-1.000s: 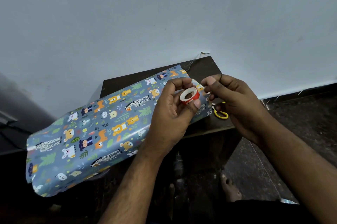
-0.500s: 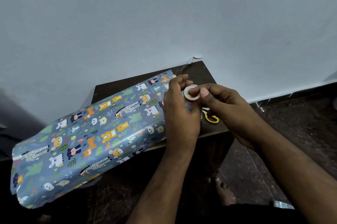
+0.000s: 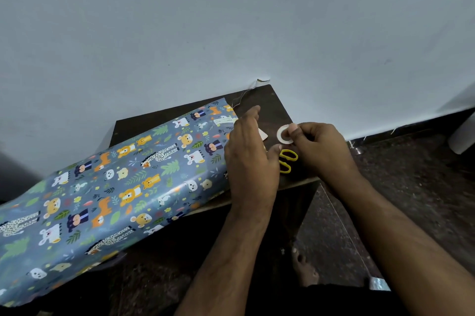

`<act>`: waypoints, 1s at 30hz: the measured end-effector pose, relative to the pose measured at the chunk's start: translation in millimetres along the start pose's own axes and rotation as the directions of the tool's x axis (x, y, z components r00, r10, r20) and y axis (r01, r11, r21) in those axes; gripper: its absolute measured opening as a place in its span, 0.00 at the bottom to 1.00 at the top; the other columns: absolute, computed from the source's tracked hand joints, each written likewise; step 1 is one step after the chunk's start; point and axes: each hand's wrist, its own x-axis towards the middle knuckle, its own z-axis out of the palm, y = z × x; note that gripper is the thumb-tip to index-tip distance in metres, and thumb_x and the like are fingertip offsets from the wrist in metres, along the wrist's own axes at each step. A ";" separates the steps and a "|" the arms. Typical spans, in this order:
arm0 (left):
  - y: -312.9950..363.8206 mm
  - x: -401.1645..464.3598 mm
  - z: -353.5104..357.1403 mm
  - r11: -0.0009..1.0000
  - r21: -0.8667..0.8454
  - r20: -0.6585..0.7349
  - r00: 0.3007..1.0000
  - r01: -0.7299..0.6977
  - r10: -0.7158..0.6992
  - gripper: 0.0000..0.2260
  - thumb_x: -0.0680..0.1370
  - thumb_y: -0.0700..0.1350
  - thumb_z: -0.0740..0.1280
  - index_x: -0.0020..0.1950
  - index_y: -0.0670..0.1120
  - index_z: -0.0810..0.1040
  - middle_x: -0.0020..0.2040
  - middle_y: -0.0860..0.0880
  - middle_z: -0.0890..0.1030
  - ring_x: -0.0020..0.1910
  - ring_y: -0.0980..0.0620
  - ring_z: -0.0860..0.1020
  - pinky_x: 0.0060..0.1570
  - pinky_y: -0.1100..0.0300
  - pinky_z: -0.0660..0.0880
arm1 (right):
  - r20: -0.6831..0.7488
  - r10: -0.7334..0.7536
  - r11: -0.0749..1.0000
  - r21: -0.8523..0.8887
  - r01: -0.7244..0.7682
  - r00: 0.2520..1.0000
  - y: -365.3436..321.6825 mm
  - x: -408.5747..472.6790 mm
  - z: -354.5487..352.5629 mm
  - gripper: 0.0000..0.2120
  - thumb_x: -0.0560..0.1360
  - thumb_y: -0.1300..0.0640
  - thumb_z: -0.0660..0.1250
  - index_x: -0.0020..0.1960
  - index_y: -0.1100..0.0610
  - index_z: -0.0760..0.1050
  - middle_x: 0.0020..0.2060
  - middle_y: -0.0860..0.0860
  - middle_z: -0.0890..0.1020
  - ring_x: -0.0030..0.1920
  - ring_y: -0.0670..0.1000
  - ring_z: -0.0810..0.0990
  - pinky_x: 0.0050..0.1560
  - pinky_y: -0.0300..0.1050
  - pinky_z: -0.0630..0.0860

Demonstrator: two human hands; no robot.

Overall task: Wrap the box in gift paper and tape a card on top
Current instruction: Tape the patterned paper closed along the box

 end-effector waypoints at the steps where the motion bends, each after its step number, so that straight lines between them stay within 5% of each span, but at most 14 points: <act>1: -0.5 -0.1 -1.0 1.000 0.013 0.004 1.000 -0.011 0.011 0.33 0.70 0.38 0.78 0.73 0.45 0.70 0.63 0.49 0.77 0.64 0.49 0.75 0.62 0.43 0.74 | 0.006 0.006 0.998 -0.058 -0.006 1.000 3.1 2.2 2.1 0.15 0.82 0.47 0.64 0.48 0.53 0.85 0.39 0.49 0.86 0.43 0.50 0.83 0.45 0.45 0.78; 9: -4.8 -2.9 -5.0 0.996 0.042 0.042 0.996 -0.075 0.073 0.26 0.74 0.42 0.73 0.71 0.43 0.72 0.63 0.46 0.78 0.65 0.45 0.76 0.63 0.42 0.73 | 0.117 -0.010 0.975 -0.220 0.036 0.993 5.4 4.0 19.4 0.12 0.83 0.48 0.63 0.48 0.51 0.83 0.35 0.49 0.82 0.39 0.49 0.80 0.36 0.40 0.71; 13: -6.4 -2.8 -10.4 0.996 0.020 0.050 0.995 -0.086 0.084 0.23 0.76 0.44 0.71 0.69 0.43 0.73 0.63 0.46 0.78 0.64 0.45 0.76 0.61 0.43 0.74 | 0.088 -0.036 0.974 -0.218 0.055 0.995 7.3 4.5 17.3 0.10 0.81 0.49 0.65 0.51 0.51 0.84 0.44 0.49 0.85 0.45 0.48 0.82 0.43 0.42 0.76; 16: -8.1 0.2 -16.9 0.995 -0.022 0.034 0.995 -0.095 0.096 0.17 0.78 0.44 0.71 0.66 0.44 0.76 0.61 0.48 0.78 0.61 0.47 0.77 0.59 0.44 0.75 | -0.022 -0.124 0.991 -0.046 0.123 0.992 -2.5 3.2 14.9 0.05 0.80 0.51 0.68 0.50 0.51 0.82 0.47 0.48 0.84 0.43 0.42 0.83 0.42 0.34 0.75; 18: -8.6 2.7 -22.6 0.993 -0.081 0.003 0.997 -0.083 0.083 0.14 0.79 0.44 0.69 0.64 0.45 0.78 0.59 0.50 0.80 0.58 0.49 0.79 0.58 0.45 0.76 | -0.052 -0.182 0.972 0.139 0.188 0.982 -15.2 -2.3 14.8 0.03 0.79 0.53 0.70 0.50 0.52 0.81 0.46 0.47 0.84 0.40 0.44 0.83 0.42 0.38 0.76; 24: -10.4 9.7 -47.3 0.915 -0.403 0.005 1.000 -0.006 0.009 0.07 0.83 0.43 0.65 0.57 0.43 0.82 0.47 0.51 0.84 0.44 0.53 0.83 0.44 0.56 0.79 | 0.136 -0.217 0.755 0.651 0.078 0.967 -51.9 -27.9 28.4 0.05 0.77 0.55 0.70 0.48 0.57 0.80 0.40 0.49 0.82 0.38 0.46 0.77 0.38 0.37 0.73; 27: -9.1 10.5 -66.1 0.781 -0.616 0.043 0.994 0.103 -0.097 0.12 0.86 0.44 0.61 0.54 0.39 0.82 0.42 0.45 0.84 0.37 0.53 0.81 0.39 0.59 0.76 | 0.199 -0.248 0.719 0.693 0.042 0.948 -61.7 -34.9 36.8 0.06 0.75 0.54 0.71 0.48 0.57 0.79 0.40 0.48 0.84 0.38 0.44 0.77 0.37 0.36 0.72; 30: -16.5 9.7 -86.3 0.776 -0.622 0.027 0.994 0.102 -0.109 0.11 0.84 0.45 0.65 0.52 0.40 0.83 0.41 0.44 0.84 0.37 0.49 0.81 0.38 0.57 0.77 | 0.134 -0.355 0.813 0.533 0.234 0.925 -68.6 -38.5 46.2 0.04 0.77 0.60 0.72 0.46 0.60 0.80 0.33 0.47 0.81 0.34 0.40 0.76 0.37 0.31 0.71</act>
